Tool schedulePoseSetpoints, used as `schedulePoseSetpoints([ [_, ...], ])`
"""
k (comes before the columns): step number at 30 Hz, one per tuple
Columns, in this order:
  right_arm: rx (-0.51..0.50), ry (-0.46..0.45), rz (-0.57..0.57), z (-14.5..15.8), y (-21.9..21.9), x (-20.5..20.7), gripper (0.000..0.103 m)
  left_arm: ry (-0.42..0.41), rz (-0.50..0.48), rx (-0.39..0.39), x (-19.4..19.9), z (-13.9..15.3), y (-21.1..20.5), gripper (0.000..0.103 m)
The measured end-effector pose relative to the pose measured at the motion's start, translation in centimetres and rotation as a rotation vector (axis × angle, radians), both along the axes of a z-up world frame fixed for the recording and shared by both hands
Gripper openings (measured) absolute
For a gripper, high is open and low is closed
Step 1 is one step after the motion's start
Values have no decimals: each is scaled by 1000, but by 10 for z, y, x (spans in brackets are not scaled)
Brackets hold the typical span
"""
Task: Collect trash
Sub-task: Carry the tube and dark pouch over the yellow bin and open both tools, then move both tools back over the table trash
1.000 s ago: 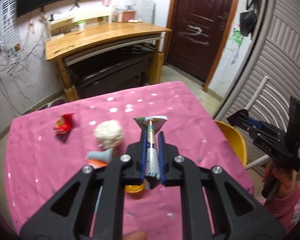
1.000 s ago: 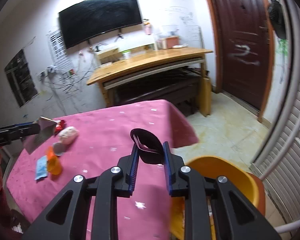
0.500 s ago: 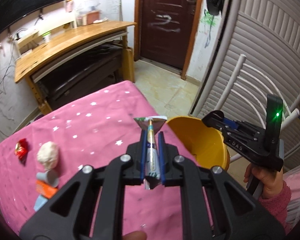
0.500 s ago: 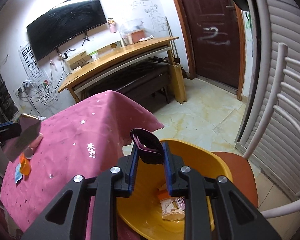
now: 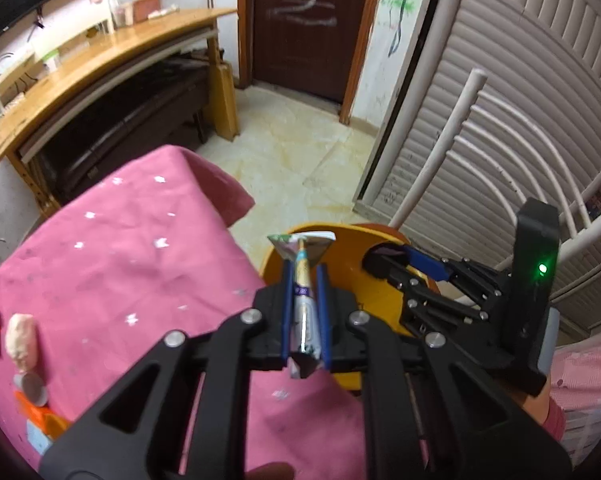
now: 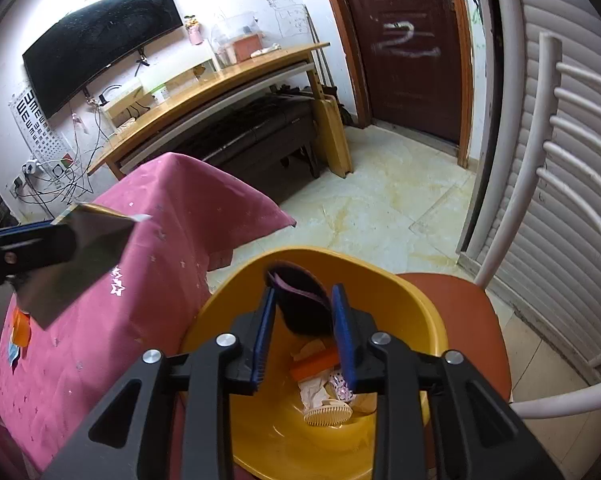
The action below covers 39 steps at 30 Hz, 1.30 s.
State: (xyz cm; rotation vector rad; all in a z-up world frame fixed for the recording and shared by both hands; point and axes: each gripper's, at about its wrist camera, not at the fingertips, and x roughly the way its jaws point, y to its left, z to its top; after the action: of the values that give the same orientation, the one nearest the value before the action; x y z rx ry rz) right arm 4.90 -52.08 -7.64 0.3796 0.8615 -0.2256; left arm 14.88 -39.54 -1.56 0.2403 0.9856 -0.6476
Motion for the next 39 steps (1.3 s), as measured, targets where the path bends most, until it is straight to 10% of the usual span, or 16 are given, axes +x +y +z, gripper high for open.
schedulePoseSetpoints([
  [10, 17, -16, -58, 1, -18, -8, 48, 48, -1, 7, 9, -29, -34, 13],
  [13, 22, -23, -79, 1, -25, -12, 49, 66, 16, -16, 11, -29, -32, 64],
  [27, 4, -59, -48, 13, -12, -14, 50, 1, 47, -56, -2, -6, -9, 66],
  [39, -13, -217, 121, 67, 50, -11, 74, -125, 111, -109, -31, 27, 52, 88],
])
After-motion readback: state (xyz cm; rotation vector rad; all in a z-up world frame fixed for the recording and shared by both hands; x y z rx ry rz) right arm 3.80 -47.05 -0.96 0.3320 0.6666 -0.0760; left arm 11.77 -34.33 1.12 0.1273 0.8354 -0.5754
